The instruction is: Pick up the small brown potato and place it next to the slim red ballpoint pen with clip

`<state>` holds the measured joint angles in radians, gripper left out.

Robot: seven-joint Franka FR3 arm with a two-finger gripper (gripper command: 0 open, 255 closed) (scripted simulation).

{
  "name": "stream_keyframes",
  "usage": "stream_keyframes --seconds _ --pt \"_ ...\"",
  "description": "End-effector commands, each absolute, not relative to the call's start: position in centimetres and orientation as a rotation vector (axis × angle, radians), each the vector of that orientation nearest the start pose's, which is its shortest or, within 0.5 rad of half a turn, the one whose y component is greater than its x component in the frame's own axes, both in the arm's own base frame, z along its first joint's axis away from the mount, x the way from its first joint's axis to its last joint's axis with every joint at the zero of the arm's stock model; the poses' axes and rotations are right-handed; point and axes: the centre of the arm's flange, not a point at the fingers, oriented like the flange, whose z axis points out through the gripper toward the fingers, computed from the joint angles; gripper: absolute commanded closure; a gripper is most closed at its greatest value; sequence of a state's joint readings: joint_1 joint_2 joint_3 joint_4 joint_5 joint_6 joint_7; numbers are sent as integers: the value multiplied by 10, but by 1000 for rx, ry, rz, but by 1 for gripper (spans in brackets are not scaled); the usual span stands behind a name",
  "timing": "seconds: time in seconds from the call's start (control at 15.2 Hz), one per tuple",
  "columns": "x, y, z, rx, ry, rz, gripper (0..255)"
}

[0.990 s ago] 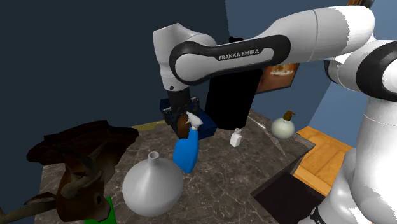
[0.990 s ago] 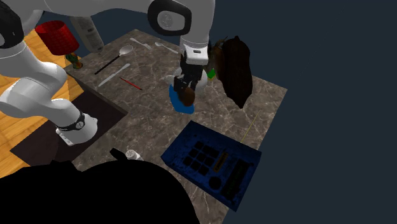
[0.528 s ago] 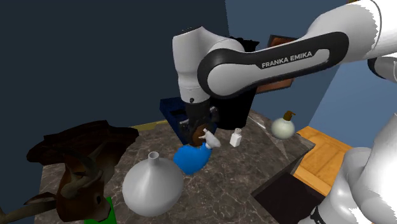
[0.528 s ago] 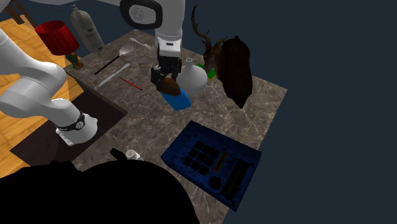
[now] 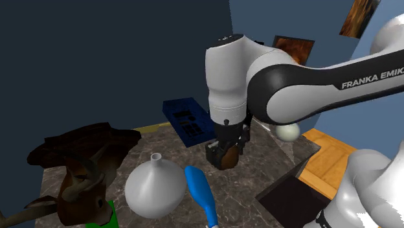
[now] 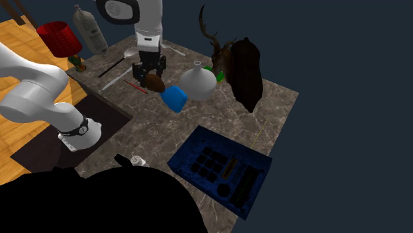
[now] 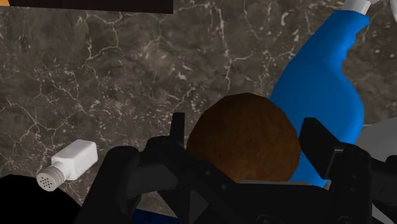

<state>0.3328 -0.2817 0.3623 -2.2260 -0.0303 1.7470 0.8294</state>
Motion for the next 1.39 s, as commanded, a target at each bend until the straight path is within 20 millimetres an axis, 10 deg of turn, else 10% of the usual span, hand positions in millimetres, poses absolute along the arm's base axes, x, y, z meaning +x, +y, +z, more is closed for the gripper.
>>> stream_keyframes --seconds 0.0,0.2,1.32 --pt "314 290 466 -3370 255 118 255" --pt "273 290 466 -3370 255 118 255" --pt "273 290 376 -3370 255 118 255"
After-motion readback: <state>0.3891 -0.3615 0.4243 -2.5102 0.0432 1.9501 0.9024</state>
